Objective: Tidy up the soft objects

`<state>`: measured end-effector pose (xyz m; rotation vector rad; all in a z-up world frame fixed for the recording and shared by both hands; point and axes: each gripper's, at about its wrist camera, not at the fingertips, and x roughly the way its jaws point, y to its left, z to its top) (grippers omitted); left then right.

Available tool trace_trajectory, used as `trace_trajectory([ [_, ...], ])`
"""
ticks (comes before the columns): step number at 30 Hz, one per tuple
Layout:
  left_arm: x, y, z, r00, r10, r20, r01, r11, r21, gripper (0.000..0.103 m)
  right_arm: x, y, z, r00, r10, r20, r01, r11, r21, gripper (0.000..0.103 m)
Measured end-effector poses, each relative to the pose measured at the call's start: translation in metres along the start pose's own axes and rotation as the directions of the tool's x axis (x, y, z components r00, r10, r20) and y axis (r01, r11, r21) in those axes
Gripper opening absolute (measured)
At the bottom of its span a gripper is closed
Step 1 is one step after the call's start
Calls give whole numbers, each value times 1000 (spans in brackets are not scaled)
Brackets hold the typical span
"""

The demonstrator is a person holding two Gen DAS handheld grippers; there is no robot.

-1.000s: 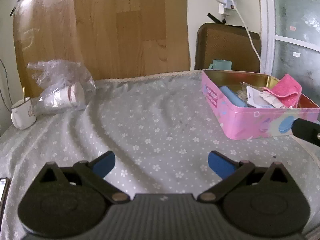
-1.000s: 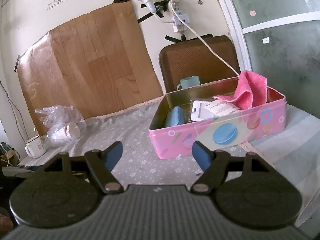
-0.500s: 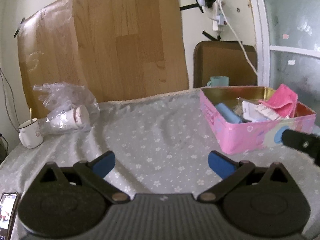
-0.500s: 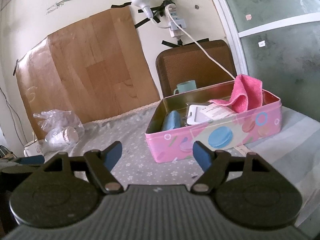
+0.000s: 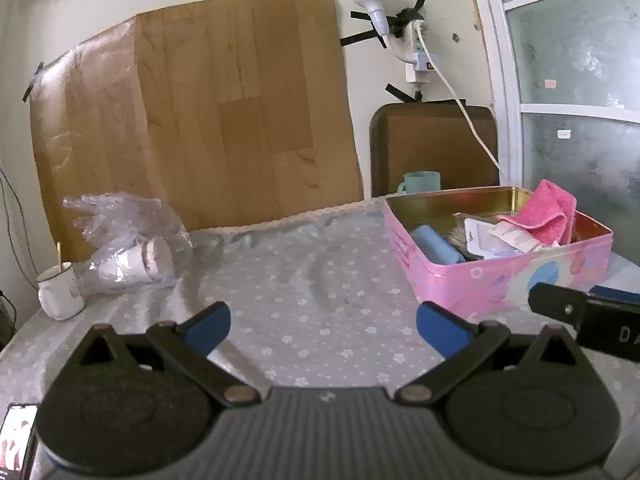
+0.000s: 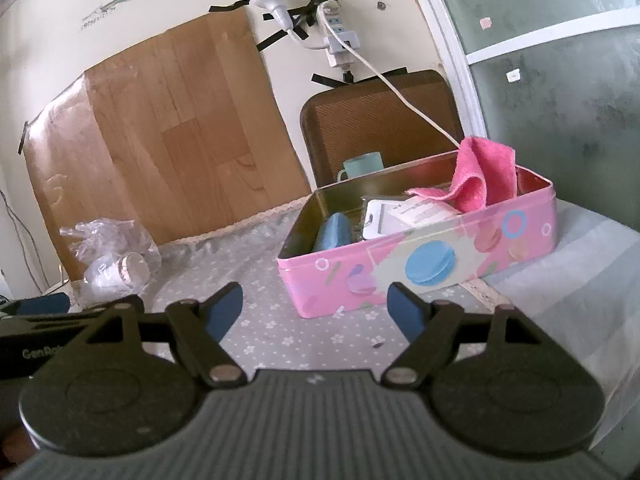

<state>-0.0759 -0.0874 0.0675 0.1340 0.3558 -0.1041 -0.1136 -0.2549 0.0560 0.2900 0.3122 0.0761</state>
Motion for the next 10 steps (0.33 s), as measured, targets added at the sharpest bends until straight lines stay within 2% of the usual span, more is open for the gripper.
trace_trajectory([
  [10,6,1,-7,996,-87,-26,87,996,-17,103,4,-1,-3,1000,-2,-20,2,1000,-3,84],
])
